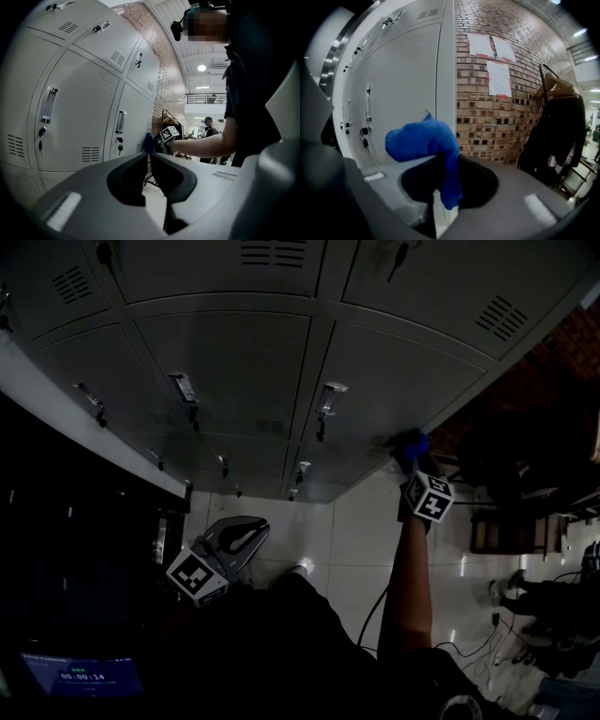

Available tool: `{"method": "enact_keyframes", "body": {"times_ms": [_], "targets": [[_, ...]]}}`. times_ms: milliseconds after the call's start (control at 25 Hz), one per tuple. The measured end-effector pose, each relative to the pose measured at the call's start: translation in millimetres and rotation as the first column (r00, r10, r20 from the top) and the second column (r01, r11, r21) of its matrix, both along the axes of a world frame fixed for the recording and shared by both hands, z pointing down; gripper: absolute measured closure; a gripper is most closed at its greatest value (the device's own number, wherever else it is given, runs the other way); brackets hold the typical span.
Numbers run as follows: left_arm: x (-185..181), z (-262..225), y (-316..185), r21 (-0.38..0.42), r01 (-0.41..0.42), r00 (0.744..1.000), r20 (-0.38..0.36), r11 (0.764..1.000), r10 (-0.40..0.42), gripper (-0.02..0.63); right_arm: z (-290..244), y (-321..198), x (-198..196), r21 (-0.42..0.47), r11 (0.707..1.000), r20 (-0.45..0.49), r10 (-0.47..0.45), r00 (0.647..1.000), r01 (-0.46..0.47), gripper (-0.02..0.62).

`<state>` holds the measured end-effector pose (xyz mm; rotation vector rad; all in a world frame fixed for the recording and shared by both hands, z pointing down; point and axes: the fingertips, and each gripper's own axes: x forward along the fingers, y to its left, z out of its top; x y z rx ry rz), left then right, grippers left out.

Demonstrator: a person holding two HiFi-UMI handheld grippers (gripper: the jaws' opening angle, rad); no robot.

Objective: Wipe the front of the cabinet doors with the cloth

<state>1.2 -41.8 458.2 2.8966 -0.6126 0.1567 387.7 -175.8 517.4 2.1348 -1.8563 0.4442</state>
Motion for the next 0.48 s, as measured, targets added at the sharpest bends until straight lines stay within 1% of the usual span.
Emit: {"method": "enact_keyframes", "body": {"times_ms": [80, 200, 360, 480], "targets": [[-2.1, -1.3, -1.1, 0.003, -0.005, 1.0, -0.002, 1.0, 0.005, 0.594, 2.7, 4.5, -8.0, 0.003, 1.0, 0.003, -0.009, 1.0, 0.009, 0.52], [-8.6, 0.9, -1.0, 0.002, -0.008, 1.0, -0.003, 1.0, 0.008, 0.594, 12.8, 9.4, -38.6, 0.002, 0.999, 0.018, -0.054, 0.998, 0.054, 0.521], [-18.1, 0.5, -0.1, -0.005, -0.005, 1.0, -0.014, 1.0, 0.005, 0.594, 32.6, 11.9, -105.0, -0.037, 0.988, 0.041, -0.146, 0.988, 0.147, 0.521], [-27.9, 7.8, 0.6, -0.013, -0.001, 1.0, -0.01, 1.0, 0.001, 0.594, 44.1, 7.9, -166.2, -0.06, 0.966, 0.055, -0.249, 0.967, 0.252, 0.52]]}}
